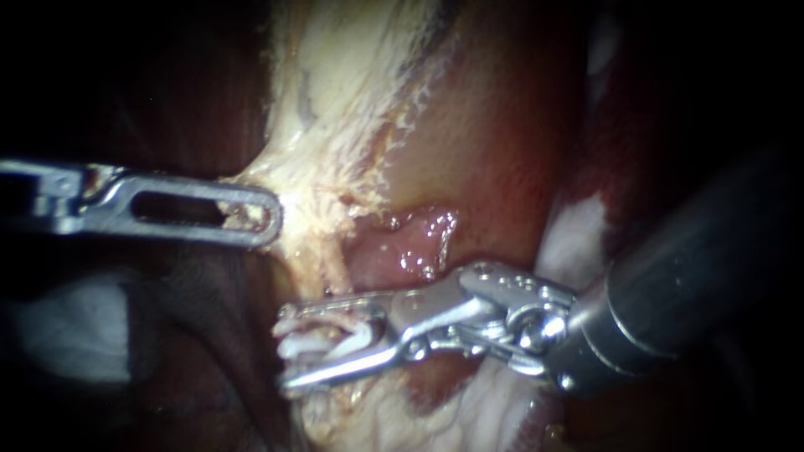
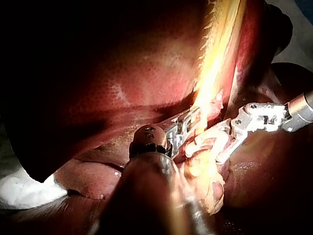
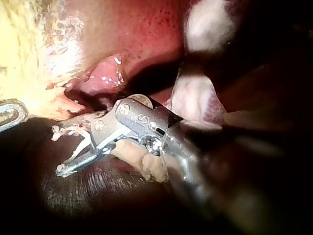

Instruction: Clipping third clip left tube

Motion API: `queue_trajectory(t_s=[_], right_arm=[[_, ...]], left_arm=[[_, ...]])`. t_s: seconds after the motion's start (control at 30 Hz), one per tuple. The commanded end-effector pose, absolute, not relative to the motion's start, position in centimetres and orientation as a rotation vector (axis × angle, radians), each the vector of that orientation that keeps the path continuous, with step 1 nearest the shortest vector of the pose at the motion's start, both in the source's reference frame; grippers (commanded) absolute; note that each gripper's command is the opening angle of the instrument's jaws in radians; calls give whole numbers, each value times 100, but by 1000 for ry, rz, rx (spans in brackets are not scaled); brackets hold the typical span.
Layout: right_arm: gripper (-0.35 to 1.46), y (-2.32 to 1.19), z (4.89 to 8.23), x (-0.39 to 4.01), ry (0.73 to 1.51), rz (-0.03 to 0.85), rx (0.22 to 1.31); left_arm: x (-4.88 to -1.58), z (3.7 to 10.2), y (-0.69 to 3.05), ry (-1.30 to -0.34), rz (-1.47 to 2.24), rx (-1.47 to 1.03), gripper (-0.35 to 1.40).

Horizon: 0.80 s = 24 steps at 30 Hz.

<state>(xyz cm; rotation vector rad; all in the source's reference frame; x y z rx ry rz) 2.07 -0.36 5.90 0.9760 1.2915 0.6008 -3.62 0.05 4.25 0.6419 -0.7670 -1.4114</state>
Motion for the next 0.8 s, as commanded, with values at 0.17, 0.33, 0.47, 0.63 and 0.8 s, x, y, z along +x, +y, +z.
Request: queue_trajectory(t_s=[0.17,0.33,0.47,0.63,0.8], right_arm=[[57,-34,582,200,1294,601,961],[58,-29,570,194,1299,596,946],[58,-25,559,188,1299,599,941],[58,-19,548,178,1304,597,903],[58,-17,548,175,1277,582,860]], left_arm=[[-359,424,6,-767,-1409,645,-35],[-356,424,6,-766,-1407,648,-35],[-355,424,6,-766,-1406,649,-35],[-354,423,6,-766,-1406,650,-35],[-352,422,6,-766,-1407,648,-35]])
